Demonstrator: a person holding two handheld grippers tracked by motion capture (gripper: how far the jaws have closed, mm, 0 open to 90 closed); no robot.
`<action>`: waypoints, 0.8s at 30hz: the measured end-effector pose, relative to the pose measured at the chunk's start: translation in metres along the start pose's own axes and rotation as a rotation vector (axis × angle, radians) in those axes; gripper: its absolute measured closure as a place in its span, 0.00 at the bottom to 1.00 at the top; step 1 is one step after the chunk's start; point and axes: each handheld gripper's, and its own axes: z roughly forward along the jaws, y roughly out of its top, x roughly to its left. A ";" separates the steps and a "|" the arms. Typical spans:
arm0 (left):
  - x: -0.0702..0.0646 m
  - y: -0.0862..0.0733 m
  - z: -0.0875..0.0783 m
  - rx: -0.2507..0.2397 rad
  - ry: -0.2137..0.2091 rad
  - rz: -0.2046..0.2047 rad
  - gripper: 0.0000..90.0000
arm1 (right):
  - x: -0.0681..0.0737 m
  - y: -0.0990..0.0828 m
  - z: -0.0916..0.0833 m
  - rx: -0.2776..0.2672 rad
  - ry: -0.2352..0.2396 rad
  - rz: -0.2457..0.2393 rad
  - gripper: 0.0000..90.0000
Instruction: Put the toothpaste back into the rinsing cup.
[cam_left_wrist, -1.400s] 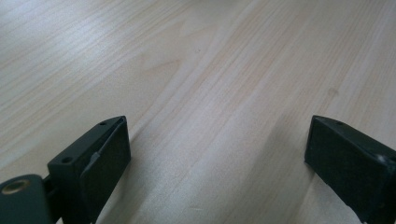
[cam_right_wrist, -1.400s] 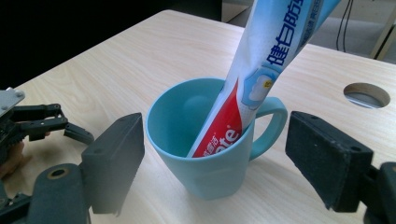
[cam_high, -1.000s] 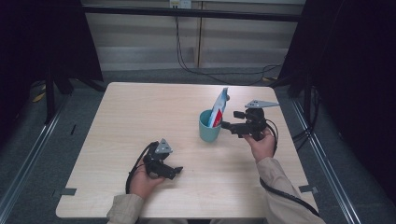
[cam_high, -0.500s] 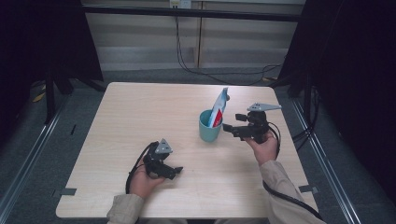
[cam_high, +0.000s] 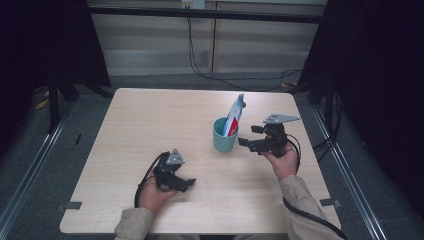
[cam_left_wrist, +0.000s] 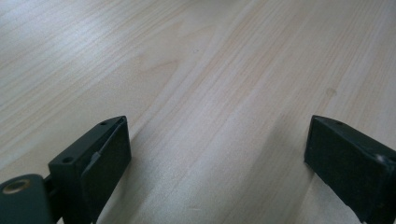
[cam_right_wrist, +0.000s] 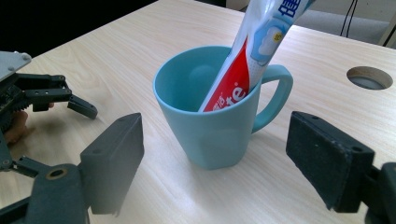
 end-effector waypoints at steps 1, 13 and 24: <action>0.000 0.000 0.000 0.000 0.000 0.000 0.07 | 0.000 -0.001 0.000 0.002 0.000 -0.003 0.21; 0.000 0.000 0.000 0.000 0.000 0.002 0.08 | 0.007 -0.012 -0.006 0.010 0.023 -0.051 0.21; 0.000 0.000 0.000 -0.001 -0.001 0.002 0.08 | 0.014 -0.031 -0.004 0.046 0.044 -0.075 0.21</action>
